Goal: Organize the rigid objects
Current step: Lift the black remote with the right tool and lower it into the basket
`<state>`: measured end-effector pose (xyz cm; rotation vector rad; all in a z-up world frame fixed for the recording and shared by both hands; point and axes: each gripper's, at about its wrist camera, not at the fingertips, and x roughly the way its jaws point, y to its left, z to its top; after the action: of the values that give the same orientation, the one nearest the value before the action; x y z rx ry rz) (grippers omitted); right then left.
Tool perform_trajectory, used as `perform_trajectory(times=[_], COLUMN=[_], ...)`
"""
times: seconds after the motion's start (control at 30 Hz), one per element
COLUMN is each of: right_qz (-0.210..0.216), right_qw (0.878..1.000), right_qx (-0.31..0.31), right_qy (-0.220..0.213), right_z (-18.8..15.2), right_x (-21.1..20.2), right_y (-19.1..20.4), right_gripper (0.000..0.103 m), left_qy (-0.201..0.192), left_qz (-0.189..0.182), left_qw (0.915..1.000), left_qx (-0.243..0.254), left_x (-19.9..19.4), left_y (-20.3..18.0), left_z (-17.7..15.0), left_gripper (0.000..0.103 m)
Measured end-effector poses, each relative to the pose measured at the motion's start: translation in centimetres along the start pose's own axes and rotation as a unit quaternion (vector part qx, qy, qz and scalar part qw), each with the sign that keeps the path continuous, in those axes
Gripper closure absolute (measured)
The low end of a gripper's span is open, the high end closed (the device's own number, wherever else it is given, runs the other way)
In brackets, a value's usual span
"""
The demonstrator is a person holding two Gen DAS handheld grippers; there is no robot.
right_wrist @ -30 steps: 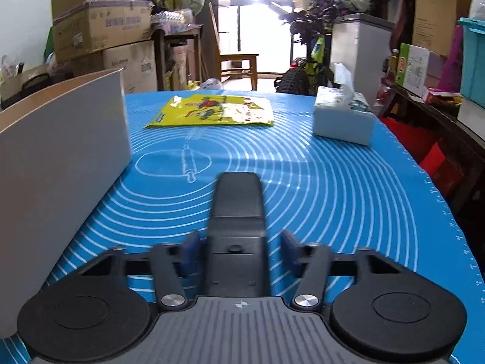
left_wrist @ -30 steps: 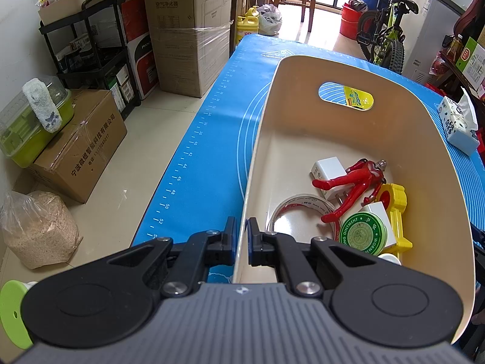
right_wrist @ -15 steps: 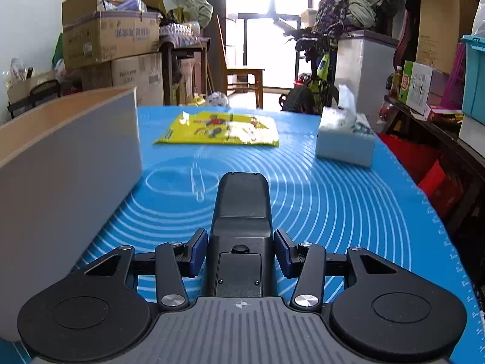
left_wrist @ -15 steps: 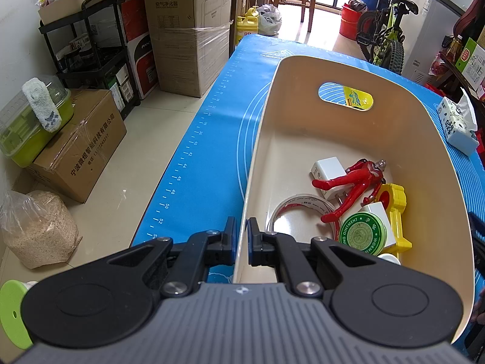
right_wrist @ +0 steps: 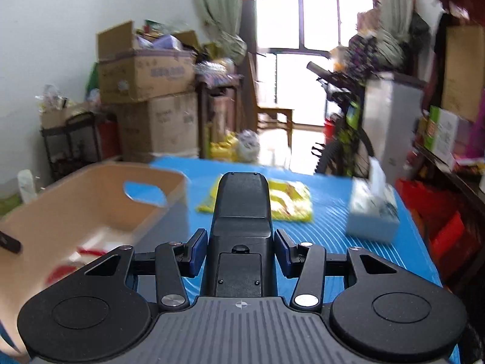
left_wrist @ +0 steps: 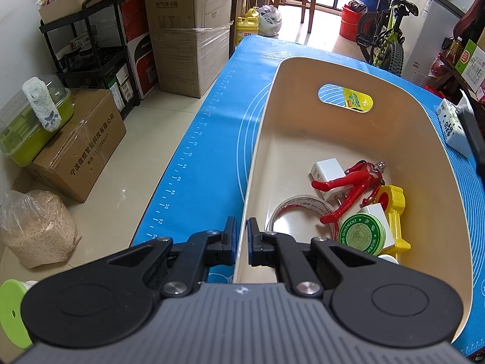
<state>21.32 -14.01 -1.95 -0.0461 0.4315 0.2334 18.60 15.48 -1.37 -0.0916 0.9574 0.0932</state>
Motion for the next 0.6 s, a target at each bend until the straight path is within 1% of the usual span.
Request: perform_trajectory(times=[0.17,0.3,0.4,0.5,0.6], right_qz=[0.04,0.085,0.107,0.117,0.123], right_qw=[0.999,0.996,0.992,0.99,0.986], right_qx=[-0.019,-0.031,-0.046,-0.06,-0.073], right_qy=[-0.005,0.022,0.042,0.057,0.084], right_z=[2.9,4.4,4.5,4.2,3.8], right_x=[0.9,2.4,3.3,4.1,5.1], right_y=[3.3,6.4,9.0,11.3,13.1], right_gripper=[0.05,0.05,0.049,0.05,0.05], left_qy=[-0.001,0.002,0.002,0.002,0.002], left_qz=[-0.002,-0.003,-0.003,-0.005,-0.003], left_qw=[1.0,1.0,1.0,1.0,1.0], left_qx=[-0.002,-0.001,-0.002,-0.003,-0.001], left_x=[-0.1,0.0,0.1,0.0,0.1], left_y=[0.0,0.0,0.0,0.0,0.1], left_z=[0.0,0.1,0.1,0.1,0.0], left_gripper=[0.095,0.095,0.095,0.095,0.095])
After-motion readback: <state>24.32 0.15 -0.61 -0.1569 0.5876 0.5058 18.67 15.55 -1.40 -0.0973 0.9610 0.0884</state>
